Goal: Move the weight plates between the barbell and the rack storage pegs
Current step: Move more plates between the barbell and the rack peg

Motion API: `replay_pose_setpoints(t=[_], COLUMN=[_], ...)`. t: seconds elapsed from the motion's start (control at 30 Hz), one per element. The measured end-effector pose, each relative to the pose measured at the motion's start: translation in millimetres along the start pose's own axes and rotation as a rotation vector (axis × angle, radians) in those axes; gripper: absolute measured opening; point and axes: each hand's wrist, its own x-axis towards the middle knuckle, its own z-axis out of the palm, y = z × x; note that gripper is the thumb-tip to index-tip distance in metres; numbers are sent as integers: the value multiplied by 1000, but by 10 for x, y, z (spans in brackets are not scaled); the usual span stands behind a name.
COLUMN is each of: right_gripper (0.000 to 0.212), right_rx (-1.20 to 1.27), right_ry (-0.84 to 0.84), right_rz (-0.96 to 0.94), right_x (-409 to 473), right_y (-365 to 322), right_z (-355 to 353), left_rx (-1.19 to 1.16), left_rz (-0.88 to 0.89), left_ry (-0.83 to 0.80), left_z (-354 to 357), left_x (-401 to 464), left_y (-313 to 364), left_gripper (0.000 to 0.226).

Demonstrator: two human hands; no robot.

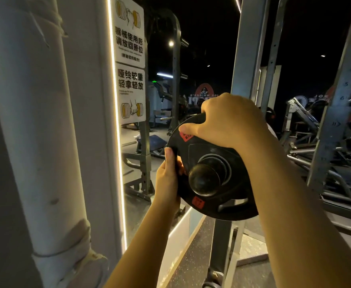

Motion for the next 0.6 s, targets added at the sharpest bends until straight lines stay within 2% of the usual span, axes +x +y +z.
replay_pose_setpoints(t=[0.13,0.3,0.37,0.5,0.6], right_gripper=[50,48,48,33,38], right_rx=[148,498,550,561,571], right_ry=[185,383,386,320,210], right_rz=[120,289,308,319,331], right_x=[-278,-672,-715,-673,-616], right_y=[139,248,256,279,301], right_z=[60,182,196,151,99], left_rx=[167,480,514,488,458], left_rz=[132,354,382,346,288], left_ry=[-84,-250,-263,-265,-244], left_z=[1,61,70,43,55], left_x=[199,364,394,386,327], left_y=[231,592,618,582,600], left_gripper=[73,40,38,40,45])
